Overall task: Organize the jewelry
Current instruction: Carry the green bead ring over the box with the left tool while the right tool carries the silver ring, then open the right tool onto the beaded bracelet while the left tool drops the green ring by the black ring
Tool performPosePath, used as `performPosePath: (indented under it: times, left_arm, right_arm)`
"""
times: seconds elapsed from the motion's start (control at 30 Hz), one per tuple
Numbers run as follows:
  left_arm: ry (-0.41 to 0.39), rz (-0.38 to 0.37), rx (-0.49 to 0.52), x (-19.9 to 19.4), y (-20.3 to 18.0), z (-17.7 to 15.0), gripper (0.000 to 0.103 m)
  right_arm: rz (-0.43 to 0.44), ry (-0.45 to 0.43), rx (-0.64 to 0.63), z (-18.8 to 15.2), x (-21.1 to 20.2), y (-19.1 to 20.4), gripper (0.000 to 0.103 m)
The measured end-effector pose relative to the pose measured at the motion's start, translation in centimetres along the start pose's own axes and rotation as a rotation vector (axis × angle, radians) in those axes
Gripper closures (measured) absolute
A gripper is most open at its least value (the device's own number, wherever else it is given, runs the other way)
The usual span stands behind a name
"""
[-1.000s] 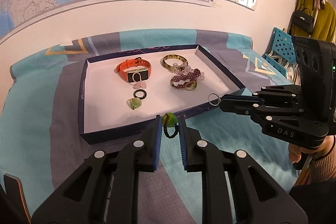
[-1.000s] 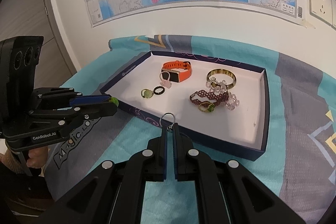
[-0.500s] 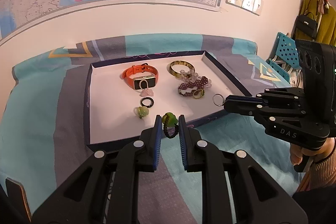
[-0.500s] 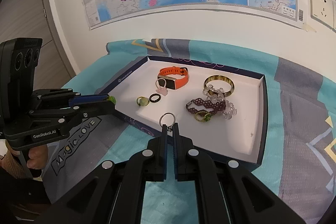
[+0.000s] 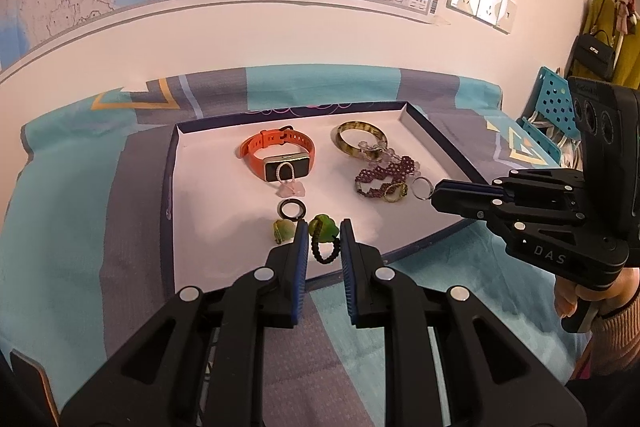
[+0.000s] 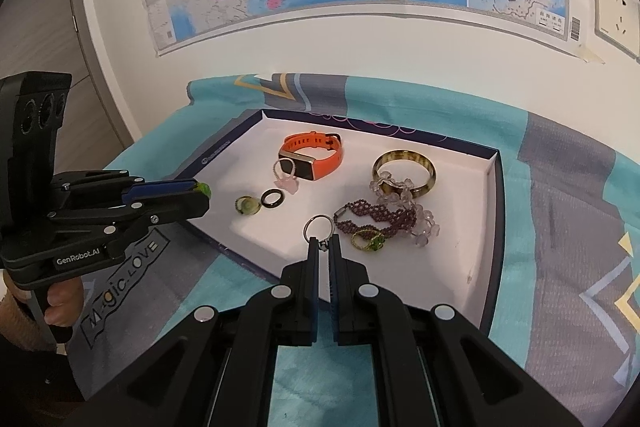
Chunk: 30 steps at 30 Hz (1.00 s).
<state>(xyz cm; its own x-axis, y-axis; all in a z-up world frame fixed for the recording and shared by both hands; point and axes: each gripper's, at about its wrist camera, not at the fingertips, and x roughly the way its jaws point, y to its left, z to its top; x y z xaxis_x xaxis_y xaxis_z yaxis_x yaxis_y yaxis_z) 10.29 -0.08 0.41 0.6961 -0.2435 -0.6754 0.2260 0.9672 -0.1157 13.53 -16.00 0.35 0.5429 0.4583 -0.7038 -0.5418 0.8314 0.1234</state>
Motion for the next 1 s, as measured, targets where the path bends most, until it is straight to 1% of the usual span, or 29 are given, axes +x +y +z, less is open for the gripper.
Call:
performPosePath:
  times: [0.5,1.0]
  left_arm:
    - [0.026,0.02,-0.014,2.0,0.5,0.5,0.087]
    - [0.048,0.018,-0.034,3.3,0.6,0.9,0.087]
  right_arm:
    - [-0.016,0.015,0.02,0.7,1.6,-1.1,0.1]
    - [-0.019,0.027,0.036,0.8,2.5,-1.6,0.1]
